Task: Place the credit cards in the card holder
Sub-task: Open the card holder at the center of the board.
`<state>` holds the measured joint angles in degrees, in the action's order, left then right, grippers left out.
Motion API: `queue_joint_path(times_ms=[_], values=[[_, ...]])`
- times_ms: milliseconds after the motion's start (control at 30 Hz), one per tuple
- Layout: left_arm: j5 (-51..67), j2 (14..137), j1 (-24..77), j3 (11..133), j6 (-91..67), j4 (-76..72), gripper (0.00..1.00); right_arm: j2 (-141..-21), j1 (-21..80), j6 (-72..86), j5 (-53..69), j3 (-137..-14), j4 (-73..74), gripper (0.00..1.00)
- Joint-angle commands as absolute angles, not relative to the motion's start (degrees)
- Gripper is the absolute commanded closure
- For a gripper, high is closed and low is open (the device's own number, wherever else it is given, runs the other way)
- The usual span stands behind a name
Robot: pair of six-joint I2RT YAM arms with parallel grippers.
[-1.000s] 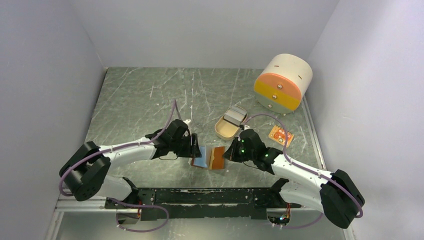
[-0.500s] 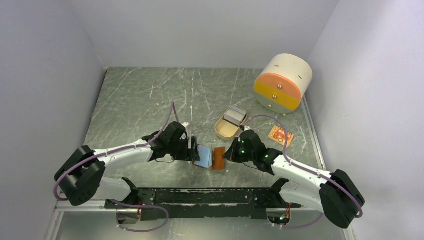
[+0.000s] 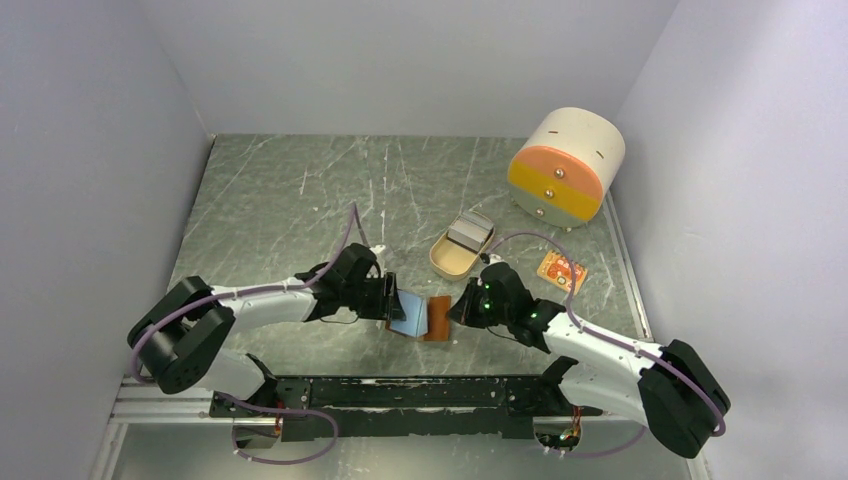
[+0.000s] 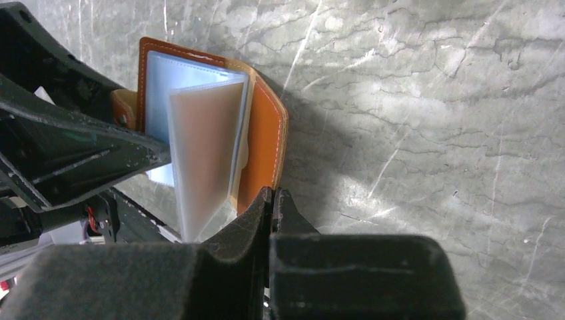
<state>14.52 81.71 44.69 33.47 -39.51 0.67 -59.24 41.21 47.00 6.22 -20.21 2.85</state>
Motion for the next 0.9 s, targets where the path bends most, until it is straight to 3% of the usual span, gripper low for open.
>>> queue_joint_path(times_ms=[0,67,100,267,367,567,867], values=[[18.93,82.39,44.60,34.34,-39.55,-4.84,0.62,-58.29,41.25,45.89,6.08,-19.42,2.16,1.00],[19.06,82.65,44.62,35.33,-39.56,-2.71,0.83,-58.15,41.22,45.44,5.51,-20.43,3.76,0.94],[18.92,82.60,44.63,35.92,-39.49,-1.06,0.89,-57.93,41.23,45.18,5.11,-21.18,4.96,0.92],[15.89,80.71,45.06,38.72,-39.67,7.22,0.91,-54.77,41.27,41.76,2.91,-27.81,13.13,0.66],[13.99,80.20,45.87,40.86,-39.68,10.75,0.91,-54.06,41.33,38.48,0.99,-33.40,17.30,0.60],[11.43,80.55,47.48,43.34,-42.69,12.70,0.91,-57.31,44.02,41.50,8.67,-35.98,10.64,0.66],[10.11,79.09,48.15,41.42,-45.97,10.81,0.91,-68.42,50.16,46.77,4.27,-31.75,3.85,0.82]])
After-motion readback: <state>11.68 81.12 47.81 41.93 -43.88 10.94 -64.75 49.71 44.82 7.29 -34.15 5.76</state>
